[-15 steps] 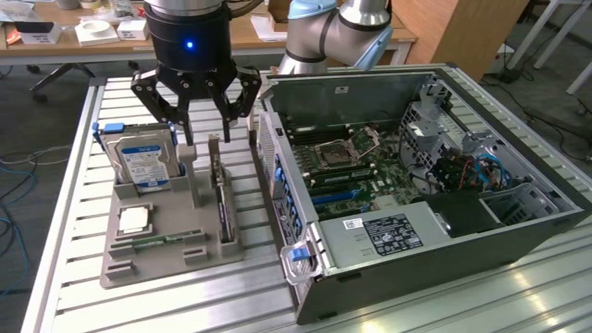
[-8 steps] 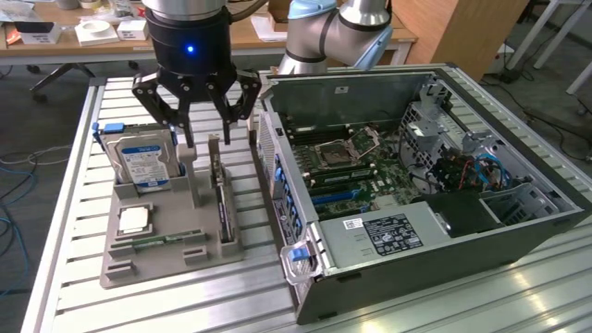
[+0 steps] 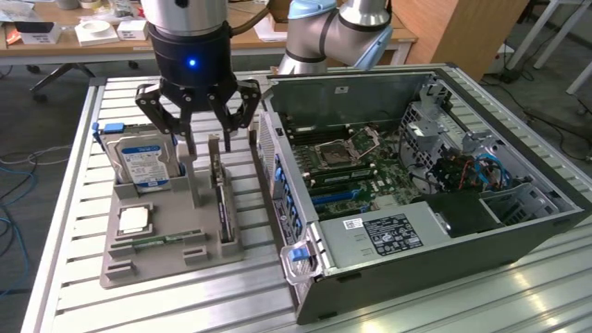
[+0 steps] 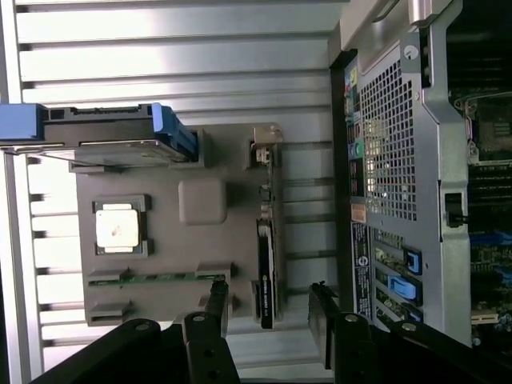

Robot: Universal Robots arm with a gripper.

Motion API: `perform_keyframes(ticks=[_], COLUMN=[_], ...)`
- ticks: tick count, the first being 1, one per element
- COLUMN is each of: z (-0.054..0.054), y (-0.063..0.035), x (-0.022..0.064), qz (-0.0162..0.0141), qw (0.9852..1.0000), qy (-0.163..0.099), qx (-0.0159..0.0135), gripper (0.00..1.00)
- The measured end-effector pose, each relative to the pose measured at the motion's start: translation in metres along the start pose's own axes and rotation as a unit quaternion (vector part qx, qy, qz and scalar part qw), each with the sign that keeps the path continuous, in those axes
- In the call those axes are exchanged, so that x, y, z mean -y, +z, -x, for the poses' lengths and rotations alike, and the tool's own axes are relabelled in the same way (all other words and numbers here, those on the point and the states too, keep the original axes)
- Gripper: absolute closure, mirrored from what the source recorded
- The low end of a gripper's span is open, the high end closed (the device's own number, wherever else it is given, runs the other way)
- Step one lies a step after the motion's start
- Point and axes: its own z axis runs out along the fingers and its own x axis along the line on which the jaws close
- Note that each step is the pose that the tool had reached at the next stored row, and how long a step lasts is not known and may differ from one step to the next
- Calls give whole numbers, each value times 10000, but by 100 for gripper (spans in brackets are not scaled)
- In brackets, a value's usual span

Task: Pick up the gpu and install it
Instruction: 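Pick up the gpu and move the gpu toward the slot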

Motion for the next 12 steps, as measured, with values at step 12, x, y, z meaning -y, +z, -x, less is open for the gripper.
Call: perform_keyframes(ticks=[12], z=[-1], y=[62], x=[3], qz=[0], qw=[10000], qy=[0], qx=[0], gripper=[47])
